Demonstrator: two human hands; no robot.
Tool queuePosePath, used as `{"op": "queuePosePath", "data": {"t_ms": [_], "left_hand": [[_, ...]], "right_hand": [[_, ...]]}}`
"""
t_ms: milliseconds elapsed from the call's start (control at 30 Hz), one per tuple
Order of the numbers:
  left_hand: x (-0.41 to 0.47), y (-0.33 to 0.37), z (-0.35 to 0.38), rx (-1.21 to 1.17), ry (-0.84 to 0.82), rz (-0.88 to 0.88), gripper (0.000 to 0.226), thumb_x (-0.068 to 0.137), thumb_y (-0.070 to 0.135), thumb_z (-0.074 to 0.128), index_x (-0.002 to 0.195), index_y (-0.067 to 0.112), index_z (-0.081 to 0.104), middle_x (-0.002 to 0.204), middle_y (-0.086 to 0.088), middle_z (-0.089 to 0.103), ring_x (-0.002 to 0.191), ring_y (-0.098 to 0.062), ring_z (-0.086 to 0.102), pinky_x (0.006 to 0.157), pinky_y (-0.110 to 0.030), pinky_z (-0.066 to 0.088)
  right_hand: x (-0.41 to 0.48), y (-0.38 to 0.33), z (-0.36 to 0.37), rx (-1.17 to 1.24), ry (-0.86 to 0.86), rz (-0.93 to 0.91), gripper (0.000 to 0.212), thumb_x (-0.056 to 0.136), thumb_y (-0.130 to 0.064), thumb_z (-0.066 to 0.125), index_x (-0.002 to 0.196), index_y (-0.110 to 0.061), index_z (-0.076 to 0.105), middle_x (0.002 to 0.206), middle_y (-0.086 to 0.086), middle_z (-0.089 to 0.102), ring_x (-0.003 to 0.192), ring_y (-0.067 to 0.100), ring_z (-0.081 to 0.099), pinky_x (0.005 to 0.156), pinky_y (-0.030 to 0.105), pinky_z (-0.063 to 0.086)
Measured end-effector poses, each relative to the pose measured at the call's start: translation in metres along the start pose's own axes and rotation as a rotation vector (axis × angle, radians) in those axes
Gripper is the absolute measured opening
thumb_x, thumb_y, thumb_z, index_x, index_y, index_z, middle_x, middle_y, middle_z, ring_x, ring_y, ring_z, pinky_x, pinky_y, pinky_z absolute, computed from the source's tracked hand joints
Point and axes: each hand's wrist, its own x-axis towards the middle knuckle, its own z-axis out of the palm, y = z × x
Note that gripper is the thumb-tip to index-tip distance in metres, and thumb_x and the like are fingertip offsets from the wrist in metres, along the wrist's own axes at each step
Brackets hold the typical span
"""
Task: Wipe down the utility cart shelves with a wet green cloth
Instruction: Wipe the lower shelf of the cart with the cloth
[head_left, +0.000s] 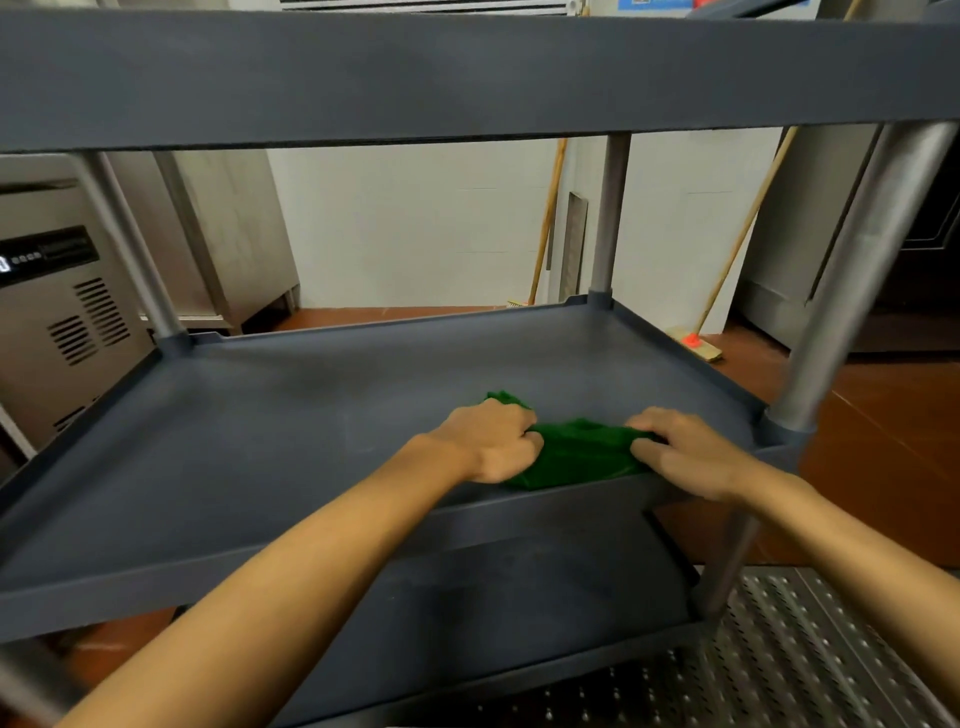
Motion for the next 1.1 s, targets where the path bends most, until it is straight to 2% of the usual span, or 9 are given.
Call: {"op": "queuePosePath", "data": {"t_ms": [67, 133, 233, 433, 633, 767, 900, 1000, 1100], "left_hand": [[-0.002, -0.01, 0.0, 0.001, 0.029, 0.041, 0.038, 0.103, 0.03, 0.035, 0.131, 0.013, 0.056, 0.12, -0.012, 0.062, 0.096, -0.029, 0.054, 0.083, -0.036, 0.044], [-0.004, -0.023, 0.0, 0.0, 0.063, 0.07, 0.032, 0.103, 0.028, 0.037, 0.124, 0.016, 0.057, 0.096, -0.005, 0.061, 0.086, -0.027, 0.053, 0.074, -0.034, 0.04], [-0.008, -0.043, 0.002, 0.025, 0.102, 0.085, 0.011, 0.102, 0.025, 0.04, 0.096, 0.023, 0.048, 0.071, 0.005, 0.047, 0.075, -0.027, 0.052, 0.066, -0.033, 0.035], [-0.026, -0.089, -0.004, -0.018, 0.119, 0.053, 0.014, 0.101, 0.022, 0.042, 0.089, 0.021, 0.049, 0.072, 0.002, 0.05, 0.066, -0.019, 0.049, 0.059, -0.033, 0.033], [-0.046, -0.144, -0.007, -0.065, 0.162, -0.005, 0.017, 0.097, 0.021, 0.044, 0.083, 0.019, 0.052, 0.074, 0.0, 0.056, 0.073, -0.026, 0.056, 0.065, -0.037, 0.045], [-0.064, -0.179, -0.009, -0.1, 0.201, -0.041, 0.02, 0.092, 0.024, 0.043, 0.072, 0.026, 0.044, 0.069, 0.006, 0.053, 0.068, -0.02, 0.055, 0.065, -0.036, 0.045], [-0.087, -0.213, -0.011, -0.125, 0.248, -0.108, 0.029, 0.094, 0.014, 0.046, 0.068, 0.026, 0.044, 0.066, 0.005, 0.053, 0.065, -0.015, 0.054, 0.062, -0.032, 0.04], [-0.107, -0.235, -0.012, -0.123, 0.279, -0.152, 0.026, 0.093, 0.014, 0.047, 0.07, 0.027, 0.049, 0.07, 0.001, 0.057, 0.07, -0.022, 0.057, 0.066, -0.036, 0.048], [-0.125, -0.253, -0.013, -0.124, 0.282, -0.182, 0.016, 0.092, 0.02, 0.046, 0.086, 0.021, 0.061, 0.079, -0.004, 0.065, 0.074, -0.022, 0.061, 0.071, -0.041, 0.053]], "right_hand": [[-0.005, -0.005, 0.003, -0.017, -0.06, -0.011, 0.019, 0.096, -0.036, 0.054, 0.11, -0.027, 0.063, 0.107, -0.003, 0.057, 0.103, 0.016, 0.053, 0.093, 0.04, 0.044], [-0.006, -0.015, 0.009, -0.088, -0.099, -0.016, 0.047, 0.094, -0.055, 0.052, 0.135, -0.032, 0.051, 0.121, -0.009, 0.052, 0.116, 0.012, 0.047, 0.1, 0.04, 0.042], [0.004, -0.036, 0.024, -0.173, -0.08, -0.028, 0.066, 0.091, -0.067, 0.04, 0.147, -0.032, 0.038, 0.127, -0.008, 0.048, 0.123, 0.015, 0.043, 0.106, 0.044, 0.038], [0.037, -0.072, 0.052, -0.175, -0.061, -0.08, 0.072, 0.09, -0.069, 0.032, 0.15, -0.029, 0.035, 0.138, -0.002, 0.046, 0.131, 0.021, 0.041, 0.11, 0.048, 0.034], [0.071, -0.114, 0.081, -0.174, -0.101, -0.14, 0.068, 0.094, -0.063, 0.037, 0.15, -0.025, 0.037, 0.141, 0.001, 0.046, 0.132, 0.023, 0.042, 0.111, 0.048, 0.035], [0.093, -0.145, 0.099, -0.143, -0.146, -0.168, 0.065, 0.096, -0.059, 0.041, 0.15, -0.024, 0.038, 0.142, 0.002, 0.046, 0.132, 0.022, 0.043, 0.11, 0.046, 0.037], [0.108, -0.178, 0.12, -0.117, -0.167, -0.204, 0.063, 0.097, -0.057, 0.044, 0.151, -0.026, 0.036, 0.145, 0.003, 0.043, 0.134, 0.024, 0.041, 0.111, 0.045, 0.036], [0.115, -0.207, 0.14, -0.113, -0.19, -0.213, 0.061, 0.1, -0.051, 0.042, 0.154, -0.025, 0.028, 0.15, 0.007, 0.035, 0.138, 0.028, 0.033, 0.113, 0.045, 0.031], [0.12, -0.234, 0.153, -0.121, -0.231, -0.213, 0.063, 0.102, -0.047, 0.04, 0.156, -0.026, 0.017, 0.152, 0.009, 0.029, 0.141, 0.031, 0.028, 0.115, 0.045, 0.028]]}}
